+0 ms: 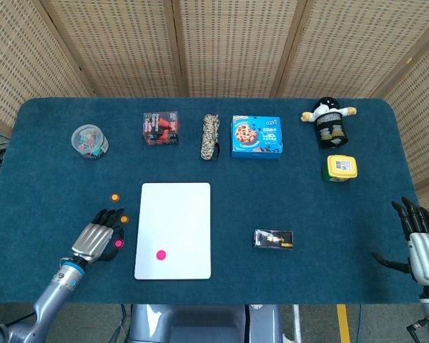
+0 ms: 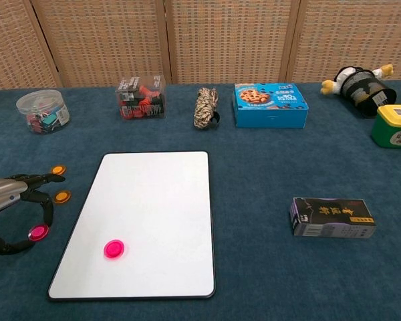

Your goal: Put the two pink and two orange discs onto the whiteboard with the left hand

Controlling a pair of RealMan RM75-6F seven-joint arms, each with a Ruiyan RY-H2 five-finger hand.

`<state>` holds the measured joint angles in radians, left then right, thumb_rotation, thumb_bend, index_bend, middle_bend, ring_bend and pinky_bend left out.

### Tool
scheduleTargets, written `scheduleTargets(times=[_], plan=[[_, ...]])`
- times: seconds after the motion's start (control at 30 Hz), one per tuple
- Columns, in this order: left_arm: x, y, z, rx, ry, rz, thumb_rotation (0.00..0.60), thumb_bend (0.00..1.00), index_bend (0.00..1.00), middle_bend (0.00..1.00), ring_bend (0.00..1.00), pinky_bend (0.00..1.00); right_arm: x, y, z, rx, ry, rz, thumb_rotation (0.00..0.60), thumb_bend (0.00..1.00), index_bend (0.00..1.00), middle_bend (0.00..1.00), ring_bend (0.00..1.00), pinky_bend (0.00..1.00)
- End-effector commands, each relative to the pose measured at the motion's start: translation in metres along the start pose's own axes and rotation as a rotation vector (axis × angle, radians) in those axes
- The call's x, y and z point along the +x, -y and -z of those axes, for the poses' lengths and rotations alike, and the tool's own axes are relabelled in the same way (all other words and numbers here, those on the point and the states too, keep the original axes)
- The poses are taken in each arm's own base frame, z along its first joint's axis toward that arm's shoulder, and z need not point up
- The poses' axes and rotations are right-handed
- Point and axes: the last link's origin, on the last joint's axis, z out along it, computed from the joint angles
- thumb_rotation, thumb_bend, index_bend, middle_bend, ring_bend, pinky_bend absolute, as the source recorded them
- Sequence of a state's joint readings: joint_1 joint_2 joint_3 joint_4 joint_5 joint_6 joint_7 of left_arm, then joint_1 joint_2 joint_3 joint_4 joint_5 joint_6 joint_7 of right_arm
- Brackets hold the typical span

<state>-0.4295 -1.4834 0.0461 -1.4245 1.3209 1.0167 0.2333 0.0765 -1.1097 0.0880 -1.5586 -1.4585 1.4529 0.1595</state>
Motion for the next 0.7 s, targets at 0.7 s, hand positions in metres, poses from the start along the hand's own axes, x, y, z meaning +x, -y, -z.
scheduleTargets(times=[0.7], plan=[[0.018,-0.063,0.000,-0.173,-0.004,-0.012,0.600,0.34,0.57,0.00,0.00,0.00,0.000,0.000,0.000,-0.001,0.002,-0.005,0.600,0.03,0.00,0.00,0.00,0.00]])
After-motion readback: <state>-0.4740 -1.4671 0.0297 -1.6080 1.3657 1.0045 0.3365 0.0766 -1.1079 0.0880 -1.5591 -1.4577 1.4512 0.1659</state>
